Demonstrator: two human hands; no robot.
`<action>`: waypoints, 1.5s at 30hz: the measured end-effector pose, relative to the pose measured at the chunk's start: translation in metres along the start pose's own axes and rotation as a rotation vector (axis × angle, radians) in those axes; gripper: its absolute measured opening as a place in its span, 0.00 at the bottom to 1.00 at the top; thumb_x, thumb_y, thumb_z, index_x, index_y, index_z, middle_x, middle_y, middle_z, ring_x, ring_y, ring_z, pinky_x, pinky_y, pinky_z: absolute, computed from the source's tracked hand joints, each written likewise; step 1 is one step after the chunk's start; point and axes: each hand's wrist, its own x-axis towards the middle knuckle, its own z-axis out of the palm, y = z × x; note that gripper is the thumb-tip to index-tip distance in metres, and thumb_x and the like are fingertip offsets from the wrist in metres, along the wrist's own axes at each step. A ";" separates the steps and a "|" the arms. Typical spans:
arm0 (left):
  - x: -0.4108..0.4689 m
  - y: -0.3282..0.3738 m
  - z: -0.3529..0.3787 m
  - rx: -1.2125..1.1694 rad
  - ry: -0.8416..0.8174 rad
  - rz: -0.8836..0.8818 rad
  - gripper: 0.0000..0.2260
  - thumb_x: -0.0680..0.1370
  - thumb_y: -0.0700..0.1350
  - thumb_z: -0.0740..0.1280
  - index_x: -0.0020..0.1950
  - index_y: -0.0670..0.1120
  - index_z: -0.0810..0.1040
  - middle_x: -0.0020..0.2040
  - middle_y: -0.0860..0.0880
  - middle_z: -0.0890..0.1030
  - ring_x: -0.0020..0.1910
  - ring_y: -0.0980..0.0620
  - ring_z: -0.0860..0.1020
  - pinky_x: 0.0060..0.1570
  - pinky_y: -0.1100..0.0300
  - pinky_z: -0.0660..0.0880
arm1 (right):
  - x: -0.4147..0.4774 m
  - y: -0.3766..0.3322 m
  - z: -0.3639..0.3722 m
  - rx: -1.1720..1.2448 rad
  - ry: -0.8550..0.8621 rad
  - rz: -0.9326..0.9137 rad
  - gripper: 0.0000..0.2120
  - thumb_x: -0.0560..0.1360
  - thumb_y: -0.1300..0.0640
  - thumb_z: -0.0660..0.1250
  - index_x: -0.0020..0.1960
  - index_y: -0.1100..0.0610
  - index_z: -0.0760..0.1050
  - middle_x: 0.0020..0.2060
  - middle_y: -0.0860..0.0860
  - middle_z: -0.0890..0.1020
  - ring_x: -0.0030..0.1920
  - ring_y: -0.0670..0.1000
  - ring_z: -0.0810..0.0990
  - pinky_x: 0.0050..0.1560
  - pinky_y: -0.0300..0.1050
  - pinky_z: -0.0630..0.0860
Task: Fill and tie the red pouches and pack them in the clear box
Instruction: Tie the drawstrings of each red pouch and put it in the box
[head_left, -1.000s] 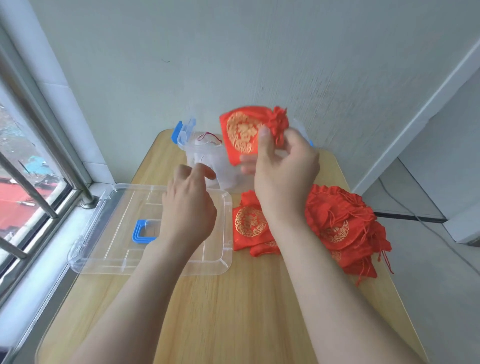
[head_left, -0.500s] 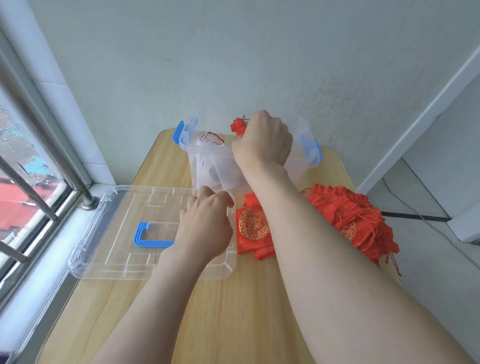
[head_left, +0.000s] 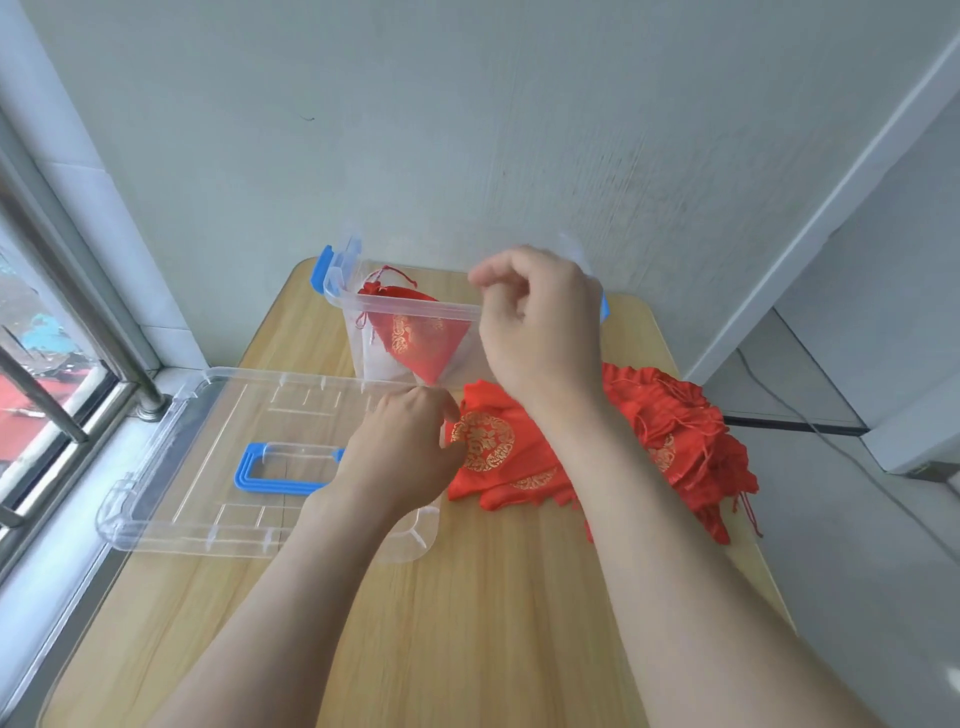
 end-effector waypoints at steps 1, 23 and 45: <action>-0.002 0.002 -0.001 0.009 -0.048 0.002 0.18 0.76 0.53 0.76 0.64 0.50 0.81 0.58 0.51 0.80 0.63 0.49 0.76 0.60 0.51 0.75 | -0.013 0.003 -0.008 0.029 0.021 0.020 0.14 0.72 0.68 0.63 0.42 0.55 0.86 0.31 0.40 0.80 0.31 0.37 0.74 0.43 0.25 0.66; -0.006 0.037 -0.009 -0.313 0.292 -0.097 0.13 0.81 0.44 0.57 0.48 0.47 0.81 0.41 0.48 0.83 0.44 0.44 0.80 0.44 0.47 0.78 | -0.081 0.036 -0.039 0.251 0.136 0.615 0.21 0.77 0.69 0.63 0.62 0.49 0.78 0.55 0.48 0.82 0.51 0.43 0.82 0.60 0.49 0.79; -0.012 0.044 -0.033 -0.770 0.317 -0.085 0.17 0.86 0.53 0.66 0.49 0.40 0.83 0.48 0.35 0.82 0.42 0.47 0.81 0.46 0.52 0.80 | -0.063 0.014 -0.020 0.654 -0.022 0.610 0.12 0.75 0.67 0.75 0.53 0.53 0.85 0.42 0.48 0.89 0.42 0.47 0.89 0.45 0.44 0.84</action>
